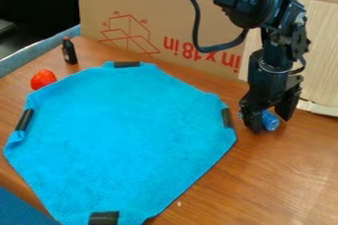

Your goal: Remove the blue figure from the top edge of the cloth to top right side of the table

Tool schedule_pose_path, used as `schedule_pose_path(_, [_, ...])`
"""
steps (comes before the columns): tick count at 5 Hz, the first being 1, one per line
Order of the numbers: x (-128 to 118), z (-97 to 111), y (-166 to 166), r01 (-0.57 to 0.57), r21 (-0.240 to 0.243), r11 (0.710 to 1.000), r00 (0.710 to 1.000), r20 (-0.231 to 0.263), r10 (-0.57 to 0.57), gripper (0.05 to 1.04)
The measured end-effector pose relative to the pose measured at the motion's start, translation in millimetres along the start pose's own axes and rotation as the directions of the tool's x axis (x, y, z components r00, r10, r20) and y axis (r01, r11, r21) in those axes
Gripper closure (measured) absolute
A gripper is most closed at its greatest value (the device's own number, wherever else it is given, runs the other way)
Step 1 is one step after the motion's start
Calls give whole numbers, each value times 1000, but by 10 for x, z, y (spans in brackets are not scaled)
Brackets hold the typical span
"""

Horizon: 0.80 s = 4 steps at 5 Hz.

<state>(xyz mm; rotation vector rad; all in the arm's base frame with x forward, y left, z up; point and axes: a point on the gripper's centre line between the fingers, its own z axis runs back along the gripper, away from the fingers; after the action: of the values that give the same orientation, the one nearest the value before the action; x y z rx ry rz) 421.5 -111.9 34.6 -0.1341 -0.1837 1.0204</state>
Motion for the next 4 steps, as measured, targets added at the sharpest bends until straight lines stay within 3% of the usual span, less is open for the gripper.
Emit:
schedule_pose_path(1, [-13, 95, -25, 13, -22, 1000, 1000, -12, -13, 83])
schedule_pose_path(3, [163, 527, 134, -10, -84, 996, 1000, -22, 8, 83])
schedule_pose_path(4, [268, 1000, 403, 1, -78, 997, 1000, -11, -2, 83])
